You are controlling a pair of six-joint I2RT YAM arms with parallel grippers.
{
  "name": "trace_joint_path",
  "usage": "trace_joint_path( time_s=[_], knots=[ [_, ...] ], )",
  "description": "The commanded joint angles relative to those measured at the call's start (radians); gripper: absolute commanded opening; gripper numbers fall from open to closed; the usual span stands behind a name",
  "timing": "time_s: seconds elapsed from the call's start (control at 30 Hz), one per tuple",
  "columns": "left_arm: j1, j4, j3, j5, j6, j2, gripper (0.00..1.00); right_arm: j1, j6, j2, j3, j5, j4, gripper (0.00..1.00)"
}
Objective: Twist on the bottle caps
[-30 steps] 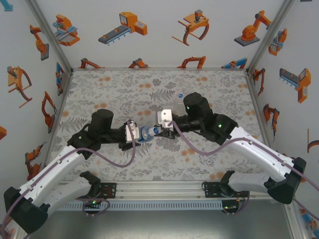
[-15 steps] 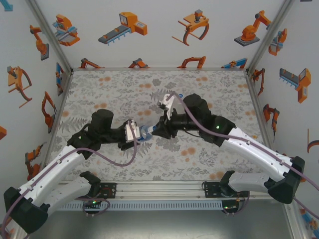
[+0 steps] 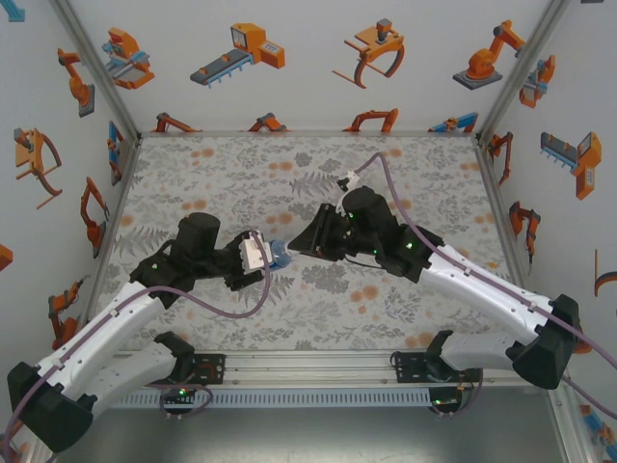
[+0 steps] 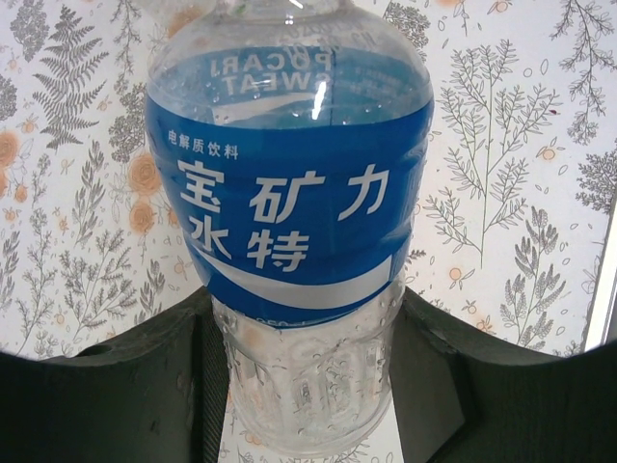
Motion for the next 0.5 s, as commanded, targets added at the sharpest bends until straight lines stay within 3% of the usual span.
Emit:
trace_joint_path(
  time_s=[0.0,0.1,0.23,0.47],
  knots=[
    [-0.016,0.071,0.025,0.083,0.001,-0.016,0.0,0.004,-0.11,-0.017,0.058,0.039,-0.039,0.32],
    [-0.016,0.068,0.025,0.086,0.006,-0.014,0.0,-0.001,-0.307,-0.067,0.075,0.1,-0.051,0.44],
    [-0.017,0.06,0.028,0.103,0.013,-0.011,0.0,-0.005,-0.59,-0.133,0.073,0.092,0.015,0.48],
    [-0.016,0.046,0.029,0.169,0.034,-0.018,0.0,-0.011,-1.055,-0.121,0.126,-0.222,0.022,0.5]
  ],
)
